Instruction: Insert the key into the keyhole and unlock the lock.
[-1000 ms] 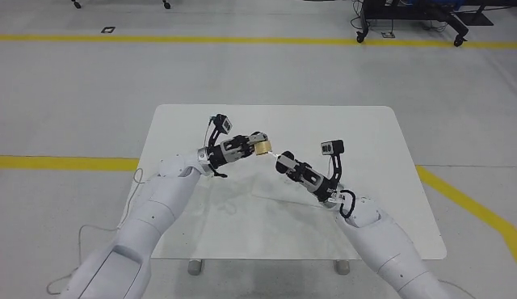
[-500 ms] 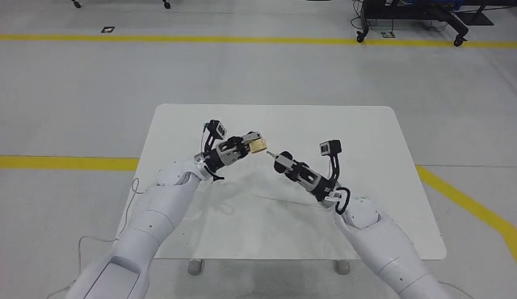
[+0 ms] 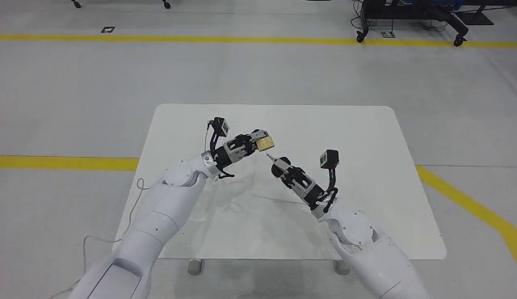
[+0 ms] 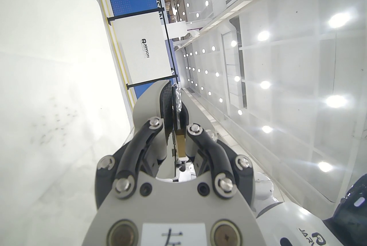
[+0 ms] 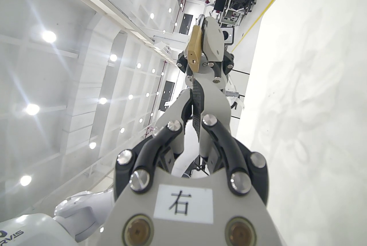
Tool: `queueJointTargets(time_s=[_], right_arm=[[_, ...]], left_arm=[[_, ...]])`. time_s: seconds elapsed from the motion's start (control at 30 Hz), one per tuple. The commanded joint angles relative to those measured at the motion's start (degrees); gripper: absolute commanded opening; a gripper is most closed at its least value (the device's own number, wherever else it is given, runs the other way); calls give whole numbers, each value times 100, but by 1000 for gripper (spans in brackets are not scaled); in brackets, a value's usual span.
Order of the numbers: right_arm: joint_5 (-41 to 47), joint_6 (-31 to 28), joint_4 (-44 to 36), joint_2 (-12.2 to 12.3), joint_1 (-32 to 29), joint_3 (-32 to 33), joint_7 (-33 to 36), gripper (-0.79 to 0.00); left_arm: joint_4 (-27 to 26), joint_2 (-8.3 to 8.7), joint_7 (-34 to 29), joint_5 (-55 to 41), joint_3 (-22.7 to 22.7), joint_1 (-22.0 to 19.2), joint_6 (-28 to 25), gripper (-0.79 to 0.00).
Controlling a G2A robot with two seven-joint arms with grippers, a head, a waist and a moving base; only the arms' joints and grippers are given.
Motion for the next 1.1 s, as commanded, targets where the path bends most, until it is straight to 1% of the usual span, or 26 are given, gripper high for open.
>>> queueJointTargets(time_s=[0.0, 0.2, 0.33, 0.53, 0.73, 1.07], right_arm=[[2, -23, 2, -12, 20, 9, -42, -785], [43, -30, -2, -47, 51, 31, -114, -785], [-20, 41, 33, -77, 91, 5, -193, -785], [75, -11, 36, -109, 51, 5, -187, -785], [-44, 11, 29, -128, 13, 39, -254, -785], [-39, 36, 12, -169, -28, 55, -255, -785]], left_arm=[[-31, 8, 2, 30, -29, 21, 4, -785], [-176, 30, 181, 363, -68, 70, -35, -785], [-266, 32, 180, 359, -104, 122, 10, -785], [-324, 41, 237, 376, -186, 189, 7, -785], [-388, 41, 233, 386, -233, 230, 19, -785], [-503, 48, 267, 586, -276, 276, 15, -785]])
